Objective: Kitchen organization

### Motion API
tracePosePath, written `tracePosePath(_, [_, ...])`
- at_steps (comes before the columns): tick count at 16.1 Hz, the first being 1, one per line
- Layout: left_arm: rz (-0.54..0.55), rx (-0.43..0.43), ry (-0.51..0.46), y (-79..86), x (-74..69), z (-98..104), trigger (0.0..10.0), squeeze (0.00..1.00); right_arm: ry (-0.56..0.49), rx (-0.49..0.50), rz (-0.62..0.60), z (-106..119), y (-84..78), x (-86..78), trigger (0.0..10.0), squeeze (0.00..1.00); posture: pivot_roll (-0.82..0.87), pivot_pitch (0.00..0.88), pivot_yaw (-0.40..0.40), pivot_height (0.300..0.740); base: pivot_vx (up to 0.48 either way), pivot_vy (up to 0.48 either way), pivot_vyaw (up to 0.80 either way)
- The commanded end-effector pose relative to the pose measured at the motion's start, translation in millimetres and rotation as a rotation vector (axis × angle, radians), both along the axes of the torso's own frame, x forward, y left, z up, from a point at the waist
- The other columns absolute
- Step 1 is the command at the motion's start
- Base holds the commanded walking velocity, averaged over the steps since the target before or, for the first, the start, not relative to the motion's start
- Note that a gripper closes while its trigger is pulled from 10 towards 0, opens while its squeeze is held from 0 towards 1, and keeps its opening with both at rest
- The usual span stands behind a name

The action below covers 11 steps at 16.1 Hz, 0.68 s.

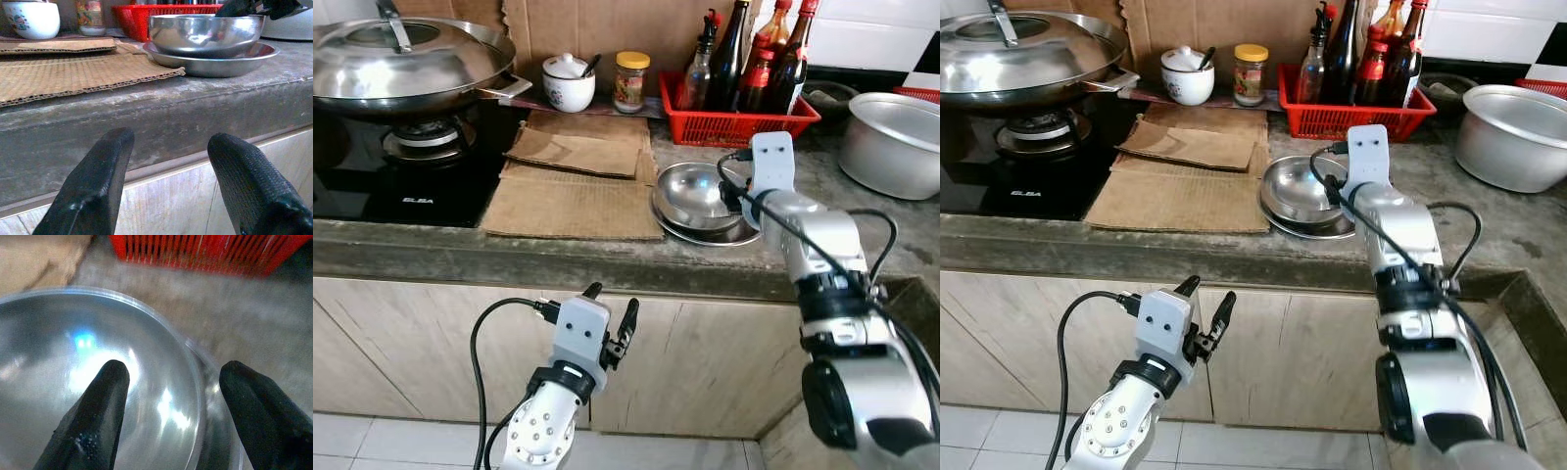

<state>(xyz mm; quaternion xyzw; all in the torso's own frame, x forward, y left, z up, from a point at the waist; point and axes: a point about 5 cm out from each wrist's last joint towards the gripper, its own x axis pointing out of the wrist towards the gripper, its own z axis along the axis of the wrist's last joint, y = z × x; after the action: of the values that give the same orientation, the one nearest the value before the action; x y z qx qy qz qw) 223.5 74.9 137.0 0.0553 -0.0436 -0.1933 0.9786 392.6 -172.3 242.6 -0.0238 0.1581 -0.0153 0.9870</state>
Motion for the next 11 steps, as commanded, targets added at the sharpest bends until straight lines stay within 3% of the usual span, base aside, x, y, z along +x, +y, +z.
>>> tracePosePath(1, [-0.003, -0.010, -0.013, -2.9, -2.5, 5, 10.0, 0.00, 0.050, 0.043, -0.001, 0, -1.4, 0.8, 10.0, 0.00, 0.08, 0.083, -0.103, 0.740, 0.000, 0.000, 0.00])
tracePosePath(4, [-0.061, -0.088, -0.109, -12.4, -4.2, 26, 10.0, 0.00, 0.166, 0.122, 0.011, -6, -2.2, 2.8, 10.0, 0.00, 0.07, 0.081, -0.105, 0.740, 0.000, 0.000, 0.00])
tracePosePath(8, [-0.059, -0.086, -0.131, -13.9, 0.4, 32, 10.0, 0.00, 0.208, 0.178, 0.021, -8, 0.0, 3.8, 10.0, 0.00, 0.08, 0.059, -0.109, 0.740, 0.000, 0.000, 0.00])
tracePosePath(9, [-0.057, -0.082, -0.129, -13.7, 1.4, 31, 10.0, 0.00, 0.208, 0.195, 0.005, -8, 0.2, 4.5, 0.0, 0.00, 0.07, 0.057, -0.109, 0.740, 0.000, 0.000, 0.00])
tracePosePath(11, [-0.055, -0.078, -0.125, -13.4, 2.3, 30, 10.0, 0.00, 0.215, 0.226, -0.008, -10, 1.5, 4.5, 0.0, 0.00, 0.08, 0.046, -0.109, 0.740, 0.000, 0.000, 0.00])
